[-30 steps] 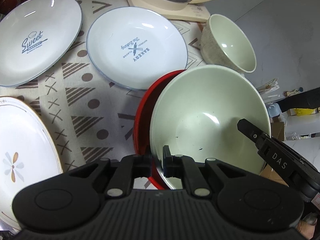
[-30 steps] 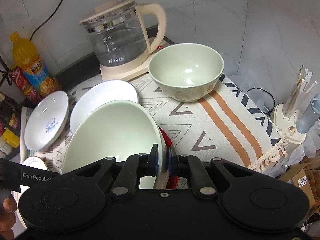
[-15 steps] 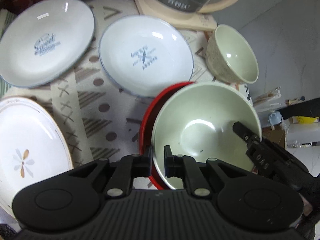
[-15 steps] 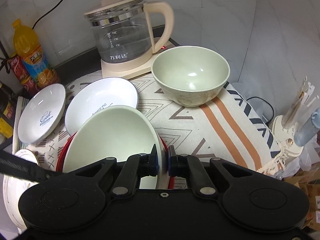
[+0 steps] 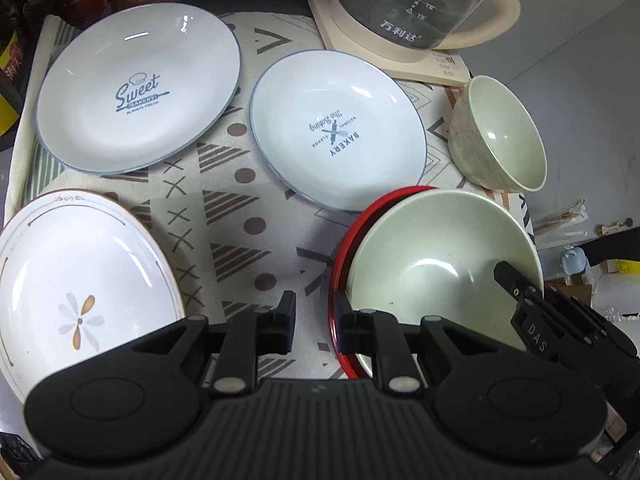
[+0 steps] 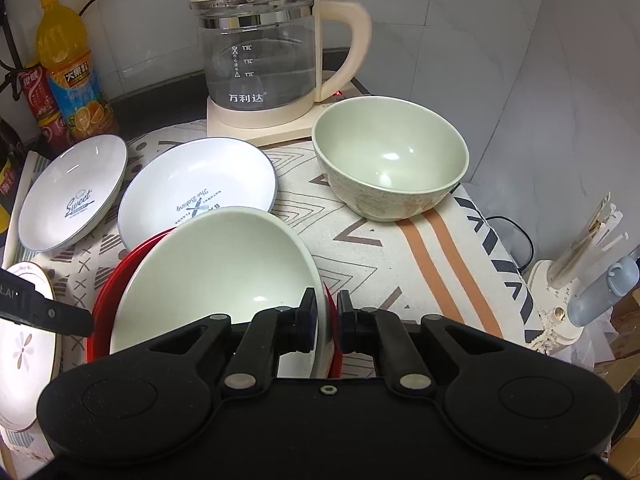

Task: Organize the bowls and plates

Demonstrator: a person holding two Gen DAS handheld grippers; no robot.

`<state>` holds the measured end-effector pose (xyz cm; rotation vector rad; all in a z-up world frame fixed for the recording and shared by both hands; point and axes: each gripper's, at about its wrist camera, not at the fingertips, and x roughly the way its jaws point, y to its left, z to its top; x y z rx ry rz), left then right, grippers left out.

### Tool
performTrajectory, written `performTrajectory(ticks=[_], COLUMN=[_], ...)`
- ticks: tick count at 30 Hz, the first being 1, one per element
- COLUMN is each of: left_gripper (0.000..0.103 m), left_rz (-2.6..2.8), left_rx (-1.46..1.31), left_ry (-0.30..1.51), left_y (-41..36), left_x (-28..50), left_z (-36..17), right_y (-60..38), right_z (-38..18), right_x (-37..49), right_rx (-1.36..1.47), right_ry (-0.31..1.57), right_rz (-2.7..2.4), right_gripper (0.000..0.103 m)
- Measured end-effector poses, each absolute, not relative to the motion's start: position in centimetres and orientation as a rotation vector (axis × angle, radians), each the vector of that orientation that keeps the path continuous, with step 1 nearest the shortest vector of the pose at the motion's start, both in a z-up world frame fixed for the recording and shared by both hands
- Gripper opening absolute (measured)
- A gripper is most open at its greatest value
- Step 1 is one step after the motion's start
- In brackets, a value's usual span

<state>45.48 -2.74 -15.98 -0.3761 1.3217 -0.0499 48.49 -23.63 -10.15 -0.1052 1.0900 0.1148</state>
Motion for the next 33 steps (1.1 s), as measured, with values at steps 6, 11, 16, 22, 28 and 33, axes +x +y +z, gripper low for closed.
performTrajectory(ticks=[6,11,16,22,28,33], left_gripper=[0.017,0.025,0.026,0.032,0.044,0.045], left_rz=[-0.052,-0.062,-0.064,-0.075,-0.072,-0.064], left_rx=[-0.37,-0.346,-0.32,-0.314,-0.303,-0.319], left_ry=[1.282,1.25,1.243,1.237,1.226,1.214], left_y=[-3.5,-4.9,-6.4,-8.5,-10.6,-12.0], left_x=[46.4,47.6,49.1,50.4,51.8,53.3], left_z=[-14.6,-13.6,-13.2,-12.9,-12.8,-12.9], right_y=[-24.5,-25.5,-26.4,-27.8,-30.9,-33.2], right_z=[-10.6,-11.1,-11.9,-11.8,-10.5,-10.6], right_x=[48.5,48.6,48.8,49.2,50.2,51.5], right_rx=[-0.056,0.006,0.078,0.182,0.256,0.314], right_ry=[1.134,1.164,1.194,1.199,1.154,1.132], right_rz=[0.128,0.149,0.174,0.214,0.21,0.195], right_gripper=[0.01,0.012,0.019,0.029,0.044,0.044])
